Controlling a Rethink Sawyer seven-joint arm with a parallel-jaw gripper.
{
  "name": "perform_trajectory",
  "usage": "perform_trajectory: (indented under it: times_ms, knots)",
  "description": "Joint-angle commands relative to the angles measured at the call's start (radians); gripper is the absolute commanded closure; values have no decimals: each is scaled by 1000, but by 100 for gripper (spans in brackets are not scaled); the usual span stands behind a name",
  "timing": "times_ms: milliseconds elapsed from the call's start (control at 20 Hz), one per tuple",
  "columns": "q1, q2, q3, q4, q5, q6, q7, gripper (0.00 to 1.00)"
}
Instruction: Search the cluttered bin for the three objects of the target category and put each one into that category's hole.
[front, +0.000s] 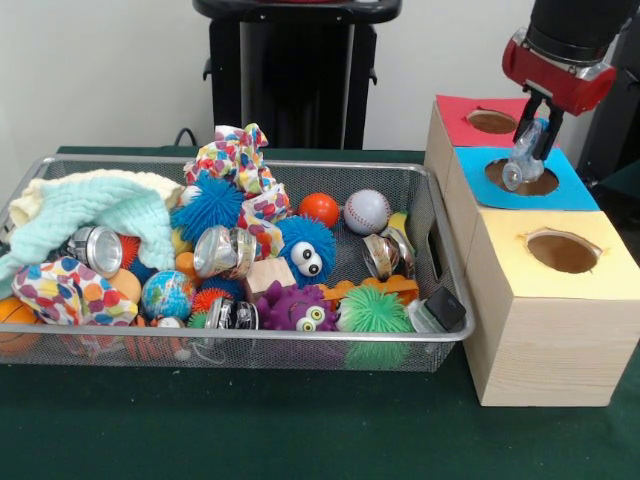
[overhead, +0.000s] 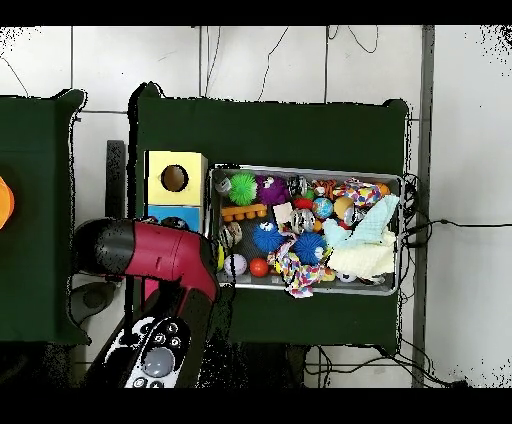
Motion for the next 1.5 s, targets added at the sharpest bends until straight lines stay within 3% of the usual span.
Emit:
perform_trajectory:
  times_ms: [50, 650, 700, 1500]
  knots:
    - [-3, 48, 48, 128, 55, -87, 270, 100]
    - [16, 70, 20, 111, 65, -65, 274, 100]
    - [17, 71, 19, 112, 70, -66, 271, 0]
    - [34, 82, 13, 104, 100, -54, 292, 0]
